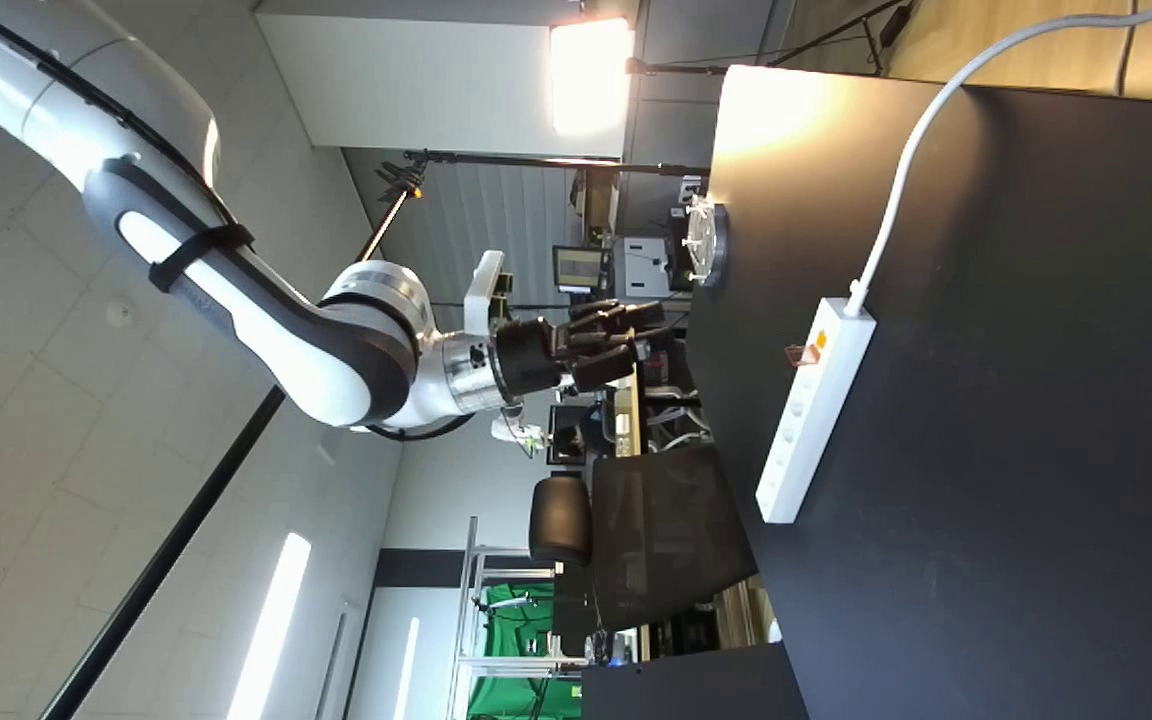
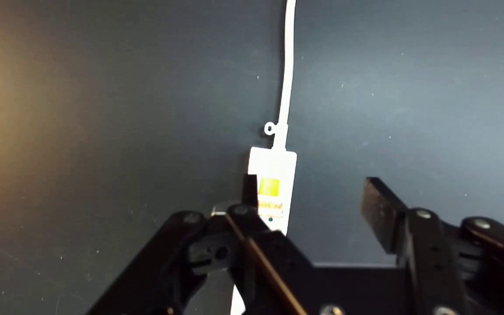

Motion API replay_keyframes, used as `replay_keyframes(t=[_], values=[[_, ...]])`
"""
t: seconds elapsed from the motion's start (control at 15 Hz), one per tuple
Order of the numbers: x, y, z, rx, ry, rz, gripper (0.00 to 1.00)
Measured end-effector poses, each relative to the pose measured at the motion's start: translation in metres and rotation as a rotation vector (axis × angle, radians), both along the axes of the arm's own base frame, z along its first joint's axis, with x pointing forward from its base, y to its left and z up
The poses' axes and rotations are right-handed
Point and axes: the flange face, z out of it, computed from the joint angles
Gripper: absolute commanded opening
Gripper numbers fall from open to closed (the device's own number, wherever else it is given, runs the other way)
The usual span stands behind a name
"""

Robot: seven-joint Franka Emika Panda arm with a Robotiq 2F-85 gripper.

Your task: Turn on the extension cable

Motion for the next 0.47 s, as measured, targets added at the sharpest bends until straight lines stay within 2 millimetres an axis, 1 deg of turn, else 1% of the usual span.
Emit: replay_keyframes(t=[0.07,0.13,0.33,0.47], values=[[-0.002,-0.006,0.0,0.019,0.027,0.0,0.99],[-0.004,-0.011,0.0,0.033,0.051,0.0,1.0],[-0.008,-0.024,0.001,0.059,0.102,-0.001,1.0],[-0.01,-0.028,0.001,0.063,0.125,-0.002,1.0]])
